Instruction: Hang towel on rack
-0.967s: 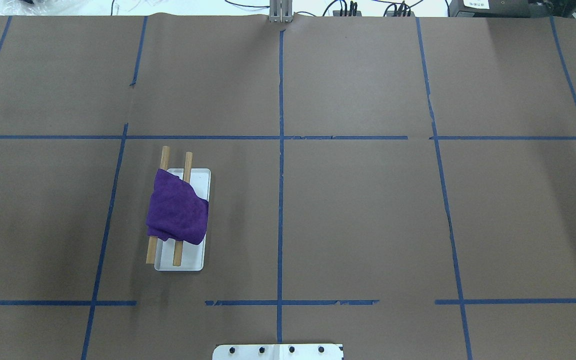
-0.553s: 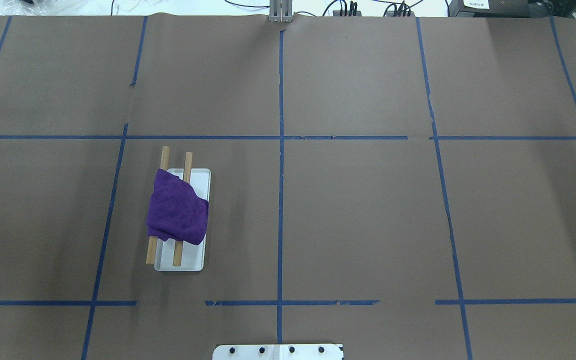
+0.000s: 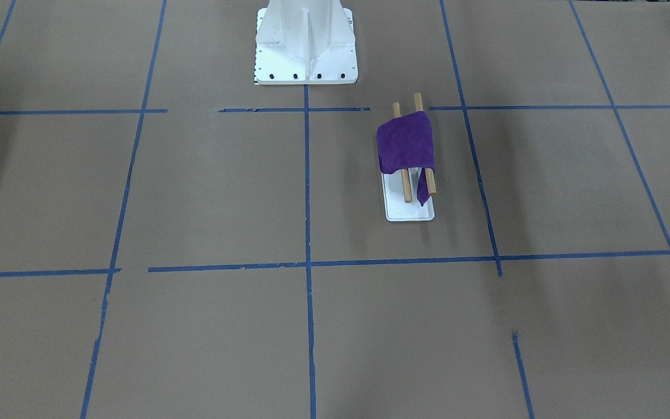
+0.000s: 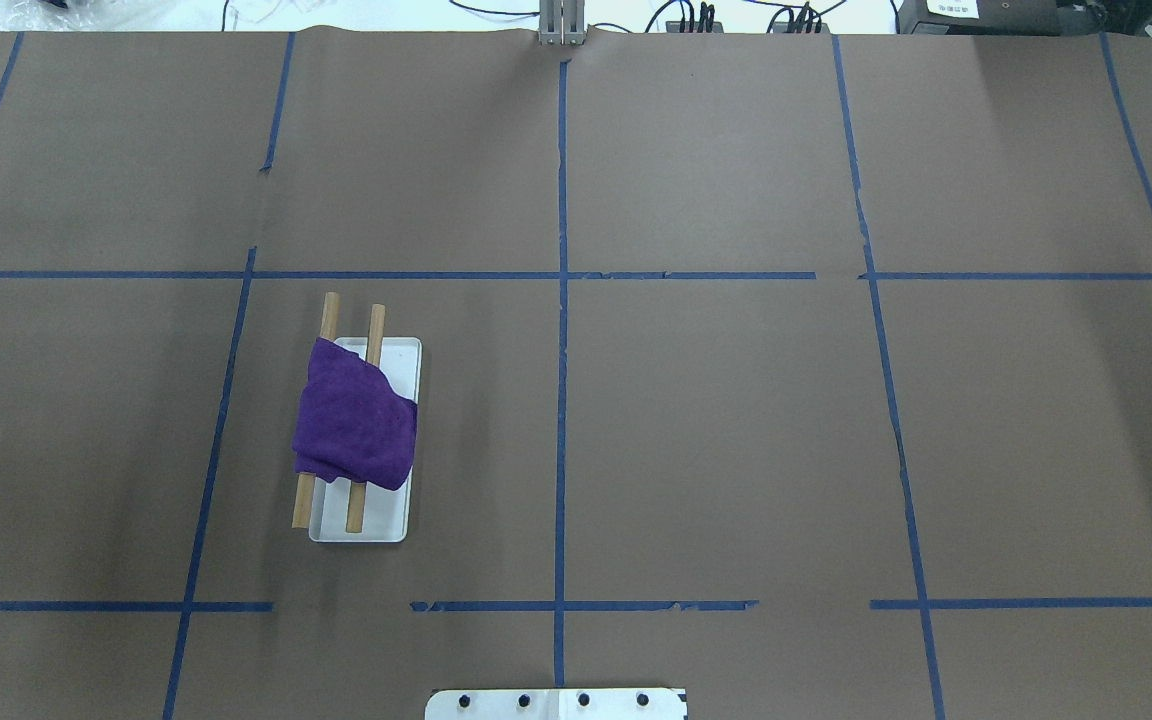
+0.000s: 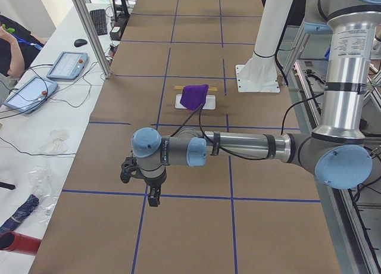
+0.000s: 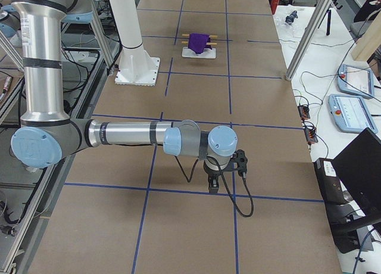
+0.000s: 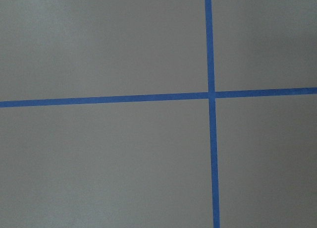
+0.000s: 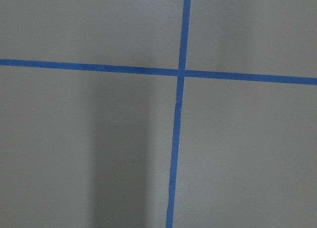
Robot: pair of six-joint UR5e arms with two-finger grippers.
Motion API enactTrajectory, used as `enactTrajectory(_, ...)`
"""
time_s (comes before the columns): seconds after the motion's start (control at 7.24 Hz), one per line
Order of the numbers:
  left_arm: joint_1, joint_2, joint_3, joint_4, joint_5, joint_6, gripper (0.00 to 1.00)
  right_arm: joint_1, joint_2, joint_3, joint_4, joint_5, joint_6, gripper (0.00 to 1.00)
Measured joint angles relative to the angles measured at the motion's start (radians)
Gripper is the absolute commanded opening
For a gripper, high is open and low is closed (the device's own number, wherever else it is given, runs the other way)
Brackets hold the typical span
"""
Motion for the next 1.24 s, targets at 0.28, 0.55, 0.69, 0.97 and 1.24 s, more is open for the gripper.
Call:
enactTrajectory(0.28, 0.0, 0.001, -0.004, 0.0, 0.0, 0.001, 1.0, 0.0, 0.002, 0.005, 0.002, -0.02, 0.002, 1.0)
enactTrajectory(0.55, 0.0, 0.001, -0.005, 0.0, 0.001, 0.001, 1.0, 0.0, 0.005, 0.007, 0.002, -0.044, 0.005, 1.0)
enactTrajectory(0.69, 0.0, 0.001, -0.005, 0.0, 0.001, 0.0, 1.0, 0.0, 0.007, 0.008, 0.001, -0.047, 0.006, 1.0)
enactTrajectory(0.97, 0.001, 0.0, -0.005, -0.001, 0.002, -0.002, 1.0, 0.0, 0.009, 0.008, 0.001, -0.048, 0.007, 1.0)
enactTrajectory(1.24, 0.001, -0.001, -0.005, 0.0, 0.001, -0.003, 1.0, 0.0, 0.01, 0.008, 0.001, -0.048, 0.007, 1.0)
